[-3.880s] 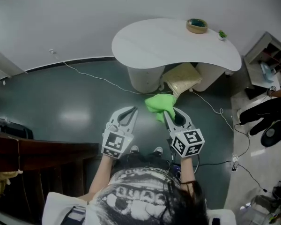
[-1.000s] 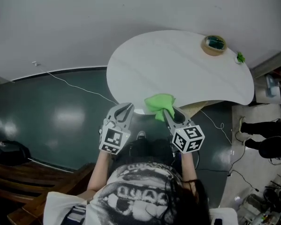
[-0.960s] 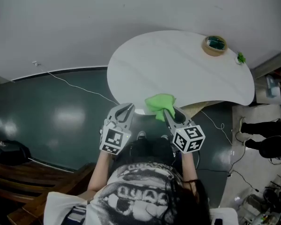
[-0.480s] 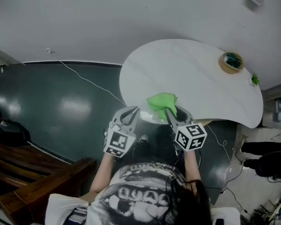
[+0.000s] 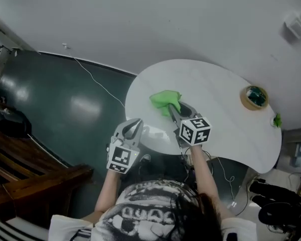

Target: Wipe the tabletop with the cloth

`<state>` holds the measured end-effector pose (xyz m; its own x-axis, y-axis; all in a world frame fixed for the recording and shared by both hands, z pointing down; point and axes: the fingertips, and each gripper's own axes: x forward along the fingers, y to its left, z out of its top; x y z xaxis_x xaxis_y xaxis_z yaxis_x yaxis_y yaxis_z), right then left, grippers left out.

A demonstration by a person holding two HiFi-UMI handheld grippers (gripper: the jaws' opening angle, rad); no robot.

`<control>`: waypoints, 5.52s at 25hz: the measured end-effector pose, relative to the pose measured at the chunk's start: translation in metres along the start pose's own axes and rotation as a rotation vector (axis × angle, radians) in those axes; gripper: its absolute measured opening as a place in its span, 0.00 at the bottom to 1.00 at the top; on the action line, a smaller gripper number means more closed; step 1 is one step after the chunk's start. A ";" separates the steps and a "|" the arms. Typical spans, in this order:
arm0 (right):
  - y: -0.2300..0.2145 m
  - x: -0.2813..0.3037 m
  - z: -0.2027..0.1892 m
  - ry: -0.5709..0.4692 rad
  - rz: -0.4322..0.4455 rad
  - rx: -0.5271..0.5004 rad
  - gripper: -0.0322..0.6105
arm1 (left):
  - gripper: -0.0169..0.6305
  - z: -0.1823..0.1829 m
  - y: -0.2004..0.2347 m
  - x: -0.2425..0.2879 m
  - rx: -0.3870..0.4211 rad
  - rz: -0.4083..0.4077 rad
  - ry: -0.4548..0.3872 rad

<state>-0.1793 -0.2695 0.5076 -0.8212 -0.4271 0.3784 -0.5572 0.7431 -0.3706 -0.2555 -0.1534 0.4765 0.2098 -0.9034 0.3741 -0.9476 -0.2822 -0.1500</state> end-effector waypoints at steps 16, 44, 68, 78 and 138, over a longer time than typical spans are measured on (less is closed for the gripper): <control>-0.130 0.117 -0.043 0.226 -0.022 0.045 0.19 | 0.05 0.013 0.001 0.025 -0.004 0.128 0.121; -0.456 -0.262 -0.110 0.242 -0.707 0.238 0.20 | 0.05 0.083 -0.160 0.188 0.162 -0.378 0.042; -0.517 -0.424 -0.124 0.174 -0.995 0.300 0.20 | 0.05 0.074 -0.183 0.184 0.174 -0.373 0.053; -0.387 -0.296 -0.039 0.078 -0.742 0.114 0.20 | 0.05 0.054 -0.120 0.119 0.139 -0.292 0.020; -0.246 -0.103 -0.129 0.363 -0.416 0.049 0.20 | 0.05 -0.014 -0.092 0.054 -0.009 -0.175 0.089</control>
<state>0.0580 -0.3419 0.6698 -0.4401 -0.4684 0.7661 -0.8379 0.5210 -0.1628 -0.1600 -0.1717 0.5233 0.3498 -0.8086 0.4732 -0.9008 -0.4290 -0.0671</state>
